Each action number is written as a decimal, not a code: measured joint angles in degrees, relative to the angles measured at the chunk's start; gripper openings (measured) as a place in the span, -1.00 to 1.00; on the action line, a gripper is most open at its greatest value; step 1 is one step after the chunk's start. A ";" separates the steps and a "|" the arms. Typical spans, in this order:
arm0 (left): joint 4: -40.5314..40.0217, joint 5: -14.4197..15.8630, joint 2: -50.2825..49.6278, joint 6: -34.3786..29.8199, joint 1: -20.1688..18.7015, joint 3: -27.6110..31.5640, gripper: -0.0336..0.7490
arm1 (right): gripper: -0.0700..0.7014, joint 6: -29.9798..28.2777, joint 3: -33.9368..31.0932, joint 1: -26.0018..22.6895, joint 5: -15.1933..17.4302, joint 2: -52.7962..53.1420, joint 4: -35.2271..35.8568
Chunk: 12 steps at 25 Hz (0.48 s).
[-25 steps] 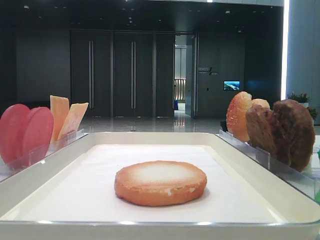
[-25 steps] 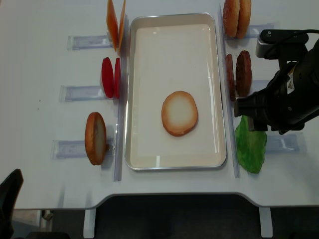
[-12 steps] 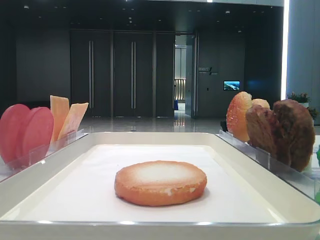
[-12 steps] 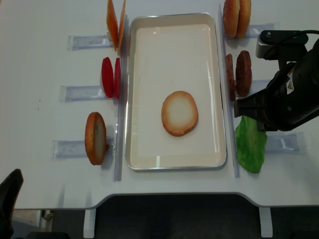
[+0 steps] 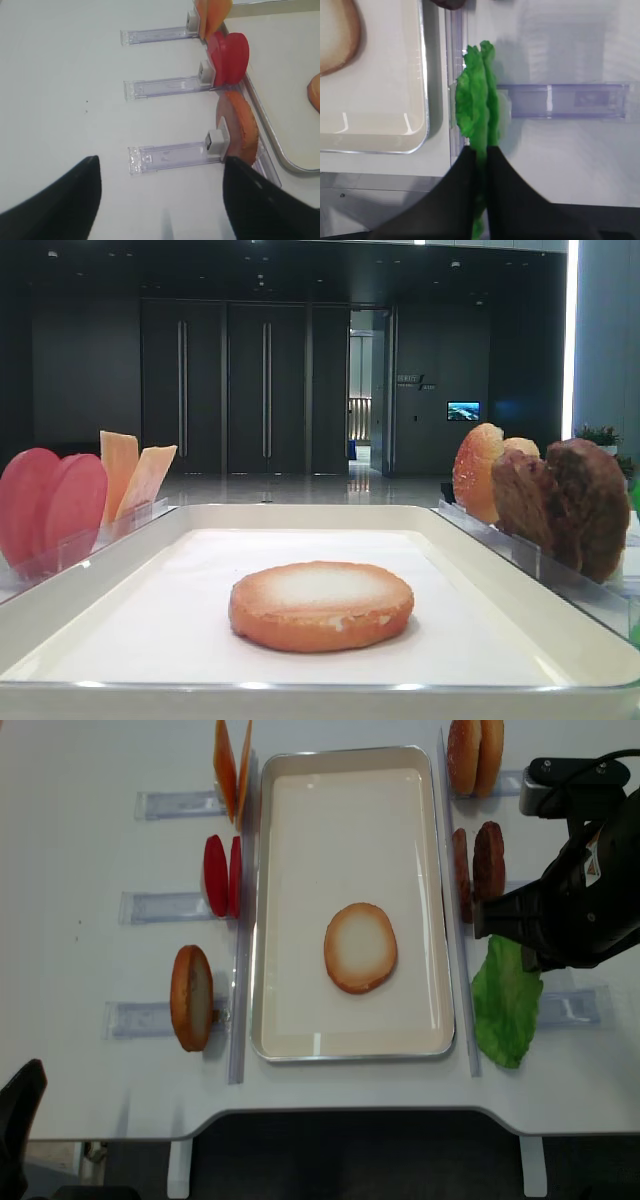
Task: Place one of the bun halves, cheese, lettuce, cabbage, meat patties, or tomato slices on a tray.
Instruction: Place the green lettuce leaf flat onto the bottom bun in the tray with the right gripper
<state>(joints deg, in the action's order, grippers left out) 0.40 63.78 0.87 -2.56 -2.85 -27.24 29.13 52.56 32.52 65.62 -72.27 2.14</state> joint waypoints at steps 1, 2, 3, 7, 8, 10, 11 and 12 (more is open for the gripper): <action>0.00 0.00 0.00 0.00 0.00 0.00 0.57 | -0.76 0.07 0.60 0.00 0.65 0.14 -0.01; 0.00 0.00 0.00 0.00 0.00 0.00 0.57 | -0.76 0.07 1.38 0.00 1.21 0.37 -0.01; 0.00 0.00 0.00 0.00 0.00 0.00 0.57 | -0.76 0.07 2.19 0.00 1.97 0.60 -0.01; 0.00 0.00 0.00 0.00 0.00 0.00 0.57 | -0.76 0.07 5.32 0.00 4.03 1.68 0.04; 0.00 0.00 0.00 0.00 0.00 0.00 0.57 | -0.76 0.07 5.99 0.00 4.14 1.99 0.19; 0.00 0.00 0.00 0.00 0.00 0.00 0.57 | -0.76 -0.05 7.44 0.00 4.40 2.66 1.08; 0.00 0.00 0.00 0.00 0.00 0.00 0.57 | -0.76 -0.32 8.03 0.00 4.40 2.91 2.14; 0.00 0.00 0.00 0.00 0.00 0.00 0.57 | -0.76 -0.54 8.42 0.02 4.34 3.12 3.46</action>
<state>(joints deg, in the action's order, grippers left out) 0.40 63.78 0.87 -2.56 -2.85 -27.24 28.59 60.98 32.54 69.97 -69.14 5.60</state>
